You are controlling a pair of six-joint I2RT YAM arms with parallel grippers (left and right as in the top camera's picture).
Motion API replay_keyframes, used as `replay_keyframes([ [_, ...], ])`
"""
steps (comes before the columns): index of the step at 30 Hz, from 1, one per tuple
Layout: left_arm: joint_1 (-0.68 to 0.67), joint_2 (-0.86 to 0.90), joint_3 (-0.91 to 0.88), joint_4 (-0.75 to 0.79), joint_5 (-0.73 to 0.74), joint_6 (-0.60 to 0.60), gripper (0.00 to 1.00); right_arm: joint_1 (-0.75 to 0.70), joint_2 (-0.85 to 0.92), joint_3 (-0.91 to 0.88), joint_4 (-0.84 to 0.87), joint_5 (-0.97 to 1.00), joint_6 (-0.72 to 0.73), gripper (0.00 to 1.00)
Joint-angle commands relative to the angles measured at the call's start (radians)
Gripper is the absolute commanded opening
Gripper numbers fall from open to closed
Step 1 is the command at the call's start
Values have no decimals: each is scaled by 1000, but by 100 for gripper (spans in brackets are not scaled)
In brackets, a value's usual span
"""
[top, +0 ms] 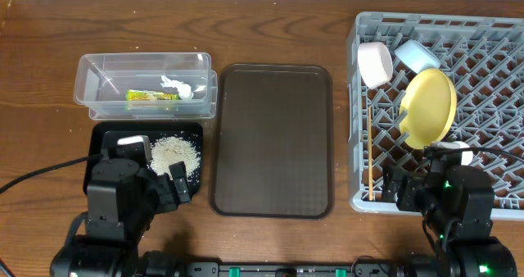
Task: Sort waste into correct bins and load items into the dishwasher rack
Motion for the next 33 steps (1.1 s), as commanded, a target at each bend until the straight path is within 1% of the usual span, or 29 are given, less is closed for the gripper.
replay_keyframes([
  [1, -2, -4, -10, -1, -7, -2, 97, -8, -5, -8, -2, 14, 11, 99],
  [16, -2, -4, -10, -1, -8, -2, 97, -8, -5, -8, -2, 17, 11, 99],
  [20, -2, -4, -10, -1, -8, -2, 98, -8, -5, -8, -43, 17, 11, 99],
  [22, -2, -4, -10, -1, -7, -2, 98, -8, -5, -8, -37, 17, 11, 99],
  [25, -2, -4, -10, -1, -8, -2, 98, -8, -11, -9, 8, 18, -13, 99],
  [28, -2, -4, -10, -1, -7, -2, 98, -8, -37, -19, 82, 17, -68, 99],
  [33, -2, -4, -10, -1, -7, -2, 98, -7, -132, -66, 196, 17, -124, 99],
])
